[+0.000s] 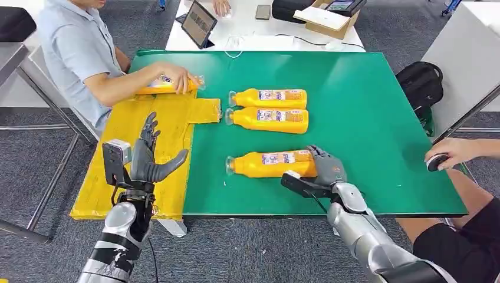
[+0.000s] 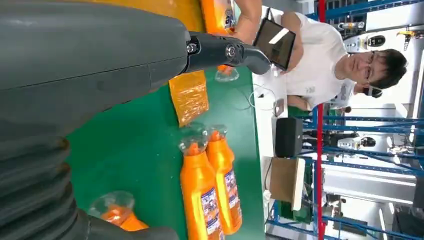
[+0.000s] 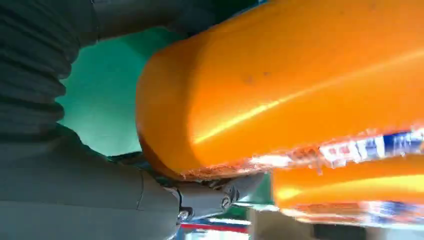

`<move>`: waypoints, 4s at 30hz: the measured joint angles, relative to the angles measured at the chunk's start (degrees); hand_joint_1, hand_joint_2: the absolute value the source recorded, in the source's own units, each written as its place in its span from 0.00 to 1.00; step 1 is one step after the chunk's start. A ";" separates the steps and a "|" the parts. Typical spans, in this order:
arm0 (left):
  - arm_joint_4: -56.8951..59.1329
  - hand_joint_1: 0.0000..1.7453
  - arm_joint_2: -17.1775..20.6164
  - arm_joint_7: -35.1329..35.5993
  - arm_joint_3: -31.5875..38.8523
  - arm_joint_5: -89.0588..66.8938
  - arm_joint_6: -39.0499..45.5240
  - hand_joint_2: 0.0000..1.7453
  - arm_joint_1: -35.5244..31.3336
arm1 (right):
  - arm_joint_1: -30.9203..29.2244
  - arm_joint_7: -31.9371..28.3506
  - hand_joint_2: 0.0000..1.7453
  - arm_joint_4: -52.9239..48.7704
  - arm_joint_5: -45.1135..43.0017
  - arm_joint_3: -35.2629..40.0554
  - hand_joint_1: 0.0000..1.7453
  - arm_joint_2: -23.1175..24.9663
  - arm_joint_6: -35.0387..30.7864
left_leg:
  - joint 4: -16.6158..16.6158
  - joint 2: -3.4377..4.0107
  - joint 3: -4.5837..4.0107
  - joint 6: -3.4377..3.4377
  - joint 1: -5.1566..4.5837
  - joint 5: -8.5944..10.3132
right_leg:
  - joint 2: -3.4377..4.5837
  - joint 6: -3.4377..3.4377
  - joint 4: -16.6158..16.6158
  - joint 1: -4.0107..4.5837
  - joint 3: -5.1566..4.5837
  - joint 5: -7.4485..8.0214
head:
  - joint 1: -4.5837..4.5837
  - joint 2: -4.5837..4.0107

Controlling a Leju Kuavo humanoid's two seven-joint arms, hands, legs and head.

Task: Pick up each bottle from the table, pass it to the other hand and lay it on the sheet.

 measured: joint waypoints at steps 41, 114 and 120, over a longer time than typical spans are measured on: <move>-3.43 0.00 -0.07 -13.51 9.35 4.63 9.93 1.00 6.34 | 11.79 -18.59 1.00 -10.64 -26.34 -4.48 1.00 3.71 -2.10 | -0.02 -0.07 -0.09 -0.01 0.00 -0.03 | -0.02 -0.02 0.00 -0.01 -0.02 -0.03 | 0.02 0.00; -13.88 0.00 -3.94 -18.58 -8.00 10.85 -26.24 1.00 13.39 | 19.06 -21.02 1.00 -34.21 -44.06 21.90 1.00 15.60 -3.98 | -0.03 0.00 -0.24 -0.02 0.03 -0.09 | 0.01 -0.03 0.00 0.02 -0.23 -0.07 | 0.02 0.00; -14.51 0.00 -3.26 -19.78 -9.53 6.54 -22.73 1.00 13.39 | 17.93 -21.04 1.00 -32.28 -43.78 22.25 1.00 15.80 -3.96 | -0.03 -0.01 -0.24 -0.01 0.02 -0.09 | 0.00 -0.03 -0.01 0.01 -0.23 -0.07 | 0.02 0.00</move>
